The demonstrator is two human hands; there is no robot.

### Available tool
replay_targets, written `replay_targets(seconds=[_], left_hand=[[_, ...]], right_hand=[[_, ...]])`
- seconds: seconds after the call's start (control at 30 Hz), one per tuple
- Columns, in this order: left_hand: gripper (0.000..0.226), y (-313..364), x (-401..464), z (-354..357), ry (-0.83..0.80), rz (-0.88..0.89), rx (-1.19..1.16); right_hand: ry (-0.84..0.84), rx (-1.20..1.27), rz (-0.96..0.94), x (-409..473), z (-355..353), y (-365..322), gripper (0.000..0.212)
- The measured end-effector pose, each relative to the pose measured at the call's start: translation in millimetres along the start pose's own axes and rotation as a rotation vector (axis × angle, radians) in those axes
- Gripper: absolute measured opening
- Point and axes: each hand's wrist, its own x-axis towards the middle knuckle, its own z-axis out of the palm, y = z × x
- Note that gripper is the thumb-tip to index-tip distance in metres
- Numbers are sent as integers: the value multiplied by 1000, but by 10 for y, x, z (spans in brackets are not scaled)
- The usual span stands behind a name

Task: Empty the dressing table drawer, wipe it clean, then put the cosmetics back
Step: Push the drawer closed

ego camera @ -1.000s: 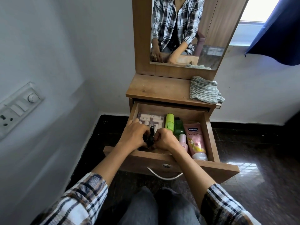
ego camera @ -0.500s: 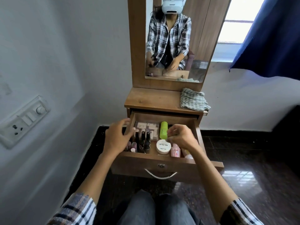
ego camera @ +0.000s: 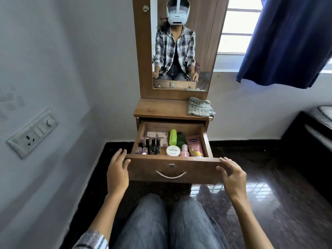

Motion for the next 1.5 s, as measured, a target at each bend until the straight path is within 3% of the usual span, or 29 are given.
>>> replay_targets(seconds=[0.27,0.4,0.57,0.77,1.13,1.5], left_hand=[[30,-187,145,-76,-126,15,181],[35,-183,182,-66,-165,-14,181],[34,-53,150,-76,-183,108,339],[36,5,182,-77,-214,120,426],[25,37,201,-37,-120,134,443],[31,78,440,119,-81,104,442]], right_hand=[[-125,-352,-115,-14,50,-52,18],[-87,-496,-153,19,102,-51,9],[-96,-667,-193,34,95,-179,18],[-101,-688,-172,101,106,-241,10],[-71,-785,-160,232,171,-285,15],[-51,-771,-180,464,260,-297,19]])
